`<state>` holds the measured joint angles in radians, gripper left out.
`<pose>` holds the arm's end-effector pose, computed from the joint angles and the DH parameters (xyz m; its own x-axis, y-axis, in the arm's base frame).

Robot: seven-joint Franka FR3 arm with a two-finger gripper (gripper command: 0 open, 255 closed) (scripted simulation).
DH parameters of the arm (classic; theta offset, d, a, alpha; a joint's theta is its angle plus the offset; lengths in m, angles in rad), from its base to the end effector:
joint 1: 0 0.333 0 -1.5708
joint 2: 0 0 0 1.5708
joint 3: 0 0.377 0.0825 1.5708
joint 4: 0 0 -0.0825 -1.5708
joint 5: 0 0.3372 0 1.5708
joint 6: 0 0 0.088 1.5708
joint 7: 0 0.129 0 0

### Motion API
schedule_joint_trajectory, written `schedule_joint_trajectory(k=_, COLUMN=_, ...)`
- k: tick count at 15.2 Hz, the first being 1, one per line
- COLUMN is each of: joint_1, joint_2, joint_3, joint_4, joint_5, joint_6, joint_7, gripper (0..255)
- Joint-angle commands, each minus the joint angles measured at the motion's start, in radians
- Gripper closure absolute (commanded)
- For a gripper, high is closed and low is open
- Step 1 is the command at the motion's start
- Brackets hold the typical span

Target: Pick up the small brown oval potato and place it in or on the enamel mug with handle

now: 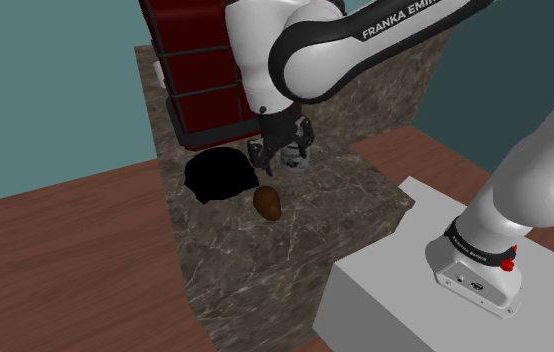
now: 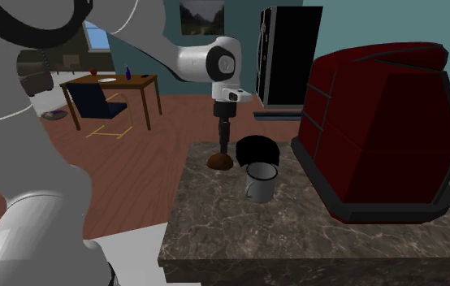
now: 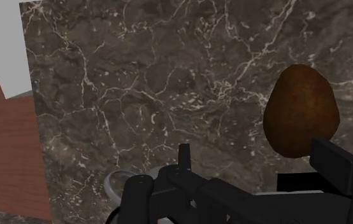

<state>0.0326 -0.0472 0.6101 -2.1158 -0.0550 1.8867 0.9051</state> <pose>0.3730 0.2774 0.4784 0.9675 -0.2462 -0.0584 -0.2307 -0.9531 0.1958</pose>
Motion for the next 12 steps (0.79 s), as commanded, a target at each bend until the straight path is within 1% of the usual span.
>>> schedule_joint_trajectory(k=1, joint_1=0.016, joint_2=0.093, joint_3=0.026, joint_4=0.051, joint_5=-0.055, joint_6=0.007, joint_7=0.091, gripper=0)
schedule_joint_trajectory(k=3, joint_1=0.041, joint_2=0.194, joint_3=0.036, joint_4=0.115, joint_5=-0.117, joint_6=0.004, joint_7=0.174, gripper=0)
schedule_joint_trajectory(k=5, joint_1=0.079, joint_2=0.294, joint_3=0.033, joint_4=0.187, joint_5=-0.176, joint_6=-0.007, joint_7=0.249, gripper=0)
schedule_joint_trajectory(k=6, joint_1=0.089, joint_2=0.315, joint_3=0.029, joint_4=0.203, joint_5=-0.188, joint_6=-0.01, joint_7=0.264, gripper=0)
schedule_joint_trajectory(k=12, joint_1=0.088, joint_2=0.332, joint_3=0.018, joint_4=0.141, joint_5=-0.206, joint_6=0.066, joint_7=0.276, gripper=0)
